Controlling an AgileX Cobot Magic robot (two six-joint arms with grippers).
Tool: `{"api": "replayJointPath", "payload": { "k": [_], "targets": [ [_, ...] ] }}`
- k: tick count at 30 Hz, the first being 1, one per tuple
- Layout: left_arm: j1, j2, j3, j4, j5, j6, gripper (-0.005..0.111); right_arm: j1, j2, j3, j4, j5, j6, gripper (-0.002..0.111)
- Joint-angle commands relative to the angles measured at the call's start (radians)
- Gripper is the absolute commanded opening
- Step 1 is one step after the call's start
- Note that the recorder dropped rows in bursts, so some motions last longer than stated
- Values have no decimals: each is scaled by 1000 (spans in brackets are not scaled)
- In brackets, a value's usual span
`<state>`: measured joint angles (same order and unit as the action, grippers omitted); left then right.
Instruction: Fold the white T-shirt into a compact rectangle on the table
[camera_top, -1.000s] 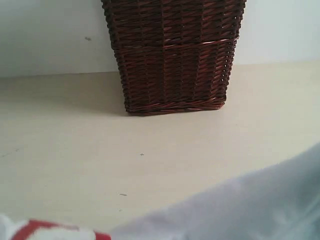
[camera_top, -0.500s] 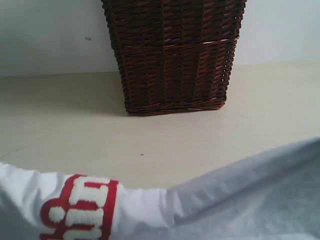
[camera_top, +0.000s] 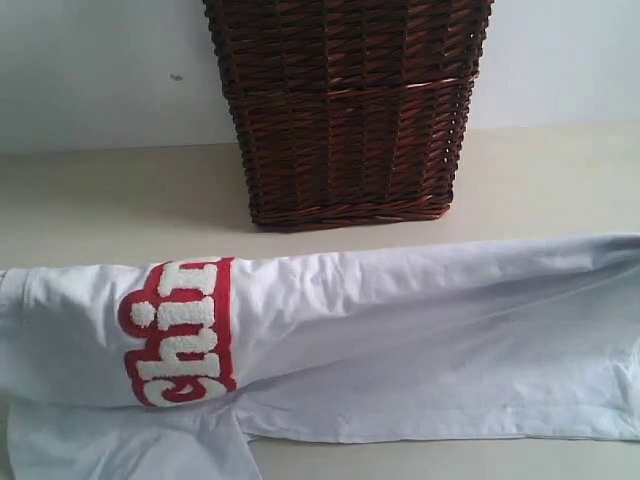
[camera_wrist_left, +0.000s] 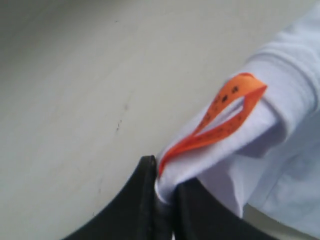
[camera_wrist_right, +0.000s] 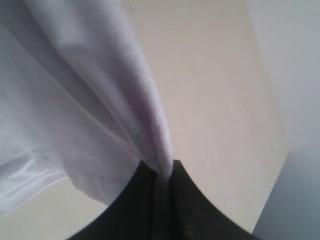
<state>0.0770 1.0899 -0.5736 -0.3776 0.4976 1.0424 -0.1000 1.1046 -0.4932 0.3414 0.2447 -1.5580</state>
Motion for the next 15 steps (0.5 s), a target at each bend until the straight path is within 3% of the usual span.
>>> {"api": "replayJointPath", "payload": {
  "k": [1,8,15],
  "targets": [
    [3,-50,-58,-4,-48,2,0,-6,-38,-3,0,-134,-8,0],
    [3,-201,-300,-9,-98,2,0,-6,-194,-100,0,-188,-5,0],
    [3,-325,-408,-9,-59,2,0,-6,-369,-141,0,-136,-2,0]
  ]
}}
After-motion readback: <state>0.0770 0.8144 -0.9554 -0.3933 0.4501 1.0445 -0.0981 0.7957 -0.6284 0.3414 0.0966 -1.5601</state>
